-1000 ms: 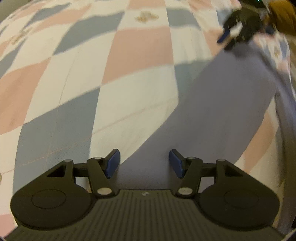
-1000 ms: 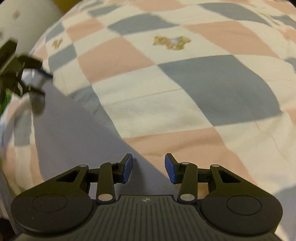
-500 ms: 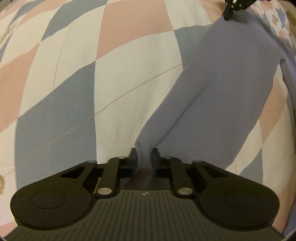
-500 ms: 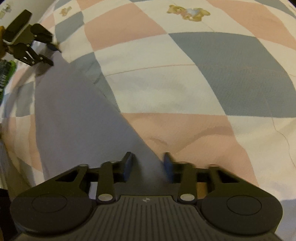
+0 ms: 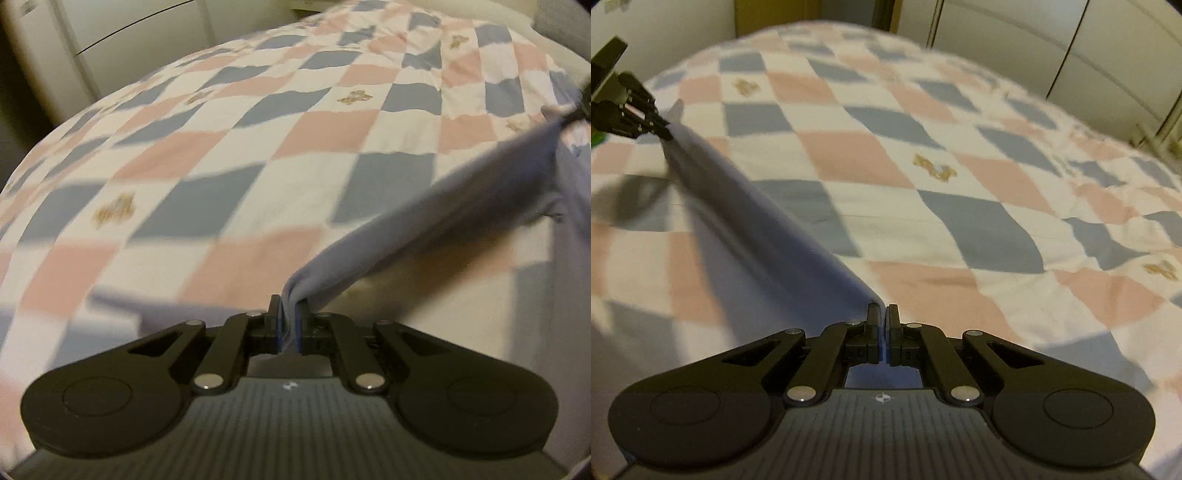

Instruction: Fold clothes

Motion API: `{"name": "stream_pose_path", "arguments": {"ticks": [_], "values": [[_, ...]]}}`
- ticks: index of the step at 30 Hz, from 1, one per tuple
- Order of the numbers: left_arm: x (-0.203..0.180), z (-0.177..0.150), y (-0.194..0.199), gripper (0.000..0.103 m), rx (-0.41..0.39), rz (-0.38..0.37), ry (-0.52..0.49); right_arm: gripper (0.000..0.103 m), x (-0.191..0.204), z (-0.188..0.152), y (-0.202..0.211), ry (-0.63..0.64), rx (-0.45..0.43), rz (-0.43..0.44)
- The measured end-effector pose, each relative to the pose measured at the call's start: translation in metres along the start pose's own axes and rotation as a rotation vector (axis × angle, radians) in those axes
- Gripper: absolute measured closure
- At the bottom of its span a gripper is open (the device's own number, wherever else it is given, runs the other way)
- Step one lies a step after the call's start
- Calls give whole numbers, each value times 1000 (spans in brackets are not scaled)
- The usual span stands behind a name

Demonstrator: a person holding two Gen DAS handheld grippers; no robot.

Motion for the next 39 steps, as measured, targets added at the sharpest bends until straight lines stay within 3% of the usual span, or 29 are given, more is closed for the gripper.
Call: {"name": "stream_pose_path", "arguments": {"ticks": [2, 5, 8, 9, 11, 13, 14, 17, 20, 25, 29, 34, 37, 39], "values": [[-22, -35, 35, 98, 38, 5, 59, 103, 30, -24, 30, -12, -8, 20], [-68, -97, 75, 97, 129, 0, 151, 103, 74, -78, 58, -26, 47, 70], [-115, -156, 85, 90, 254, 25, 191, 103, 105, -137, 67, -90, 109, 119], [-126, -169, 84, 89, 288, 70, 190, 101, 113, -156, 65, -107, 127, 132], [-143, -182, 92, 88, 313, 138, 219, 92, 126, -198, 53, -139, 233, 171], [-155, -185, 108, 72, 298, 187, 275, 90, 134, -227, 49, -148, 315, 189], [-156, -180, 119, 68, 268, 188, 314, 88, 132, -232, 52, -158, 311, 190], [-156, -165, 149, 62, 173, 205, 408, 62, 105, -226, 74, -276, 192, 183], [-151, -147, 154, 56, 100, 268, 424, 62, 66, -220, 87, -453, 82, 179], [-146, -136, 127, 58, -9, 333, 397, 62, 25, -228, 77, -616, -53, 153], [-160, -140, 106, 62, -99, 262, 395, 62, 1, -242, 70, -708, -179, 142], [-191, -135, 87, 64, -201, 167, 266, 62, -30, -241, 77, -791, -341, 162], [-207, -135, 89, 64, -256, 148, 205, 61, -44, -230, 78, -823, -398, 156], [-215, -138, 92, 64, -283, 141, 184, 57, -53, -218, 76, -850, -398, 106]]}}
Point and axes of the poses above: each gripper's, at about its wrist camera, not at the fingertips, and y roughly against the way its jaws point, x to its left, z to its top, the point moved 9 cm from there along -y, roughly the way its jaws point, and after that the axes turned 6 degrees about z, right-handed, at the moved point
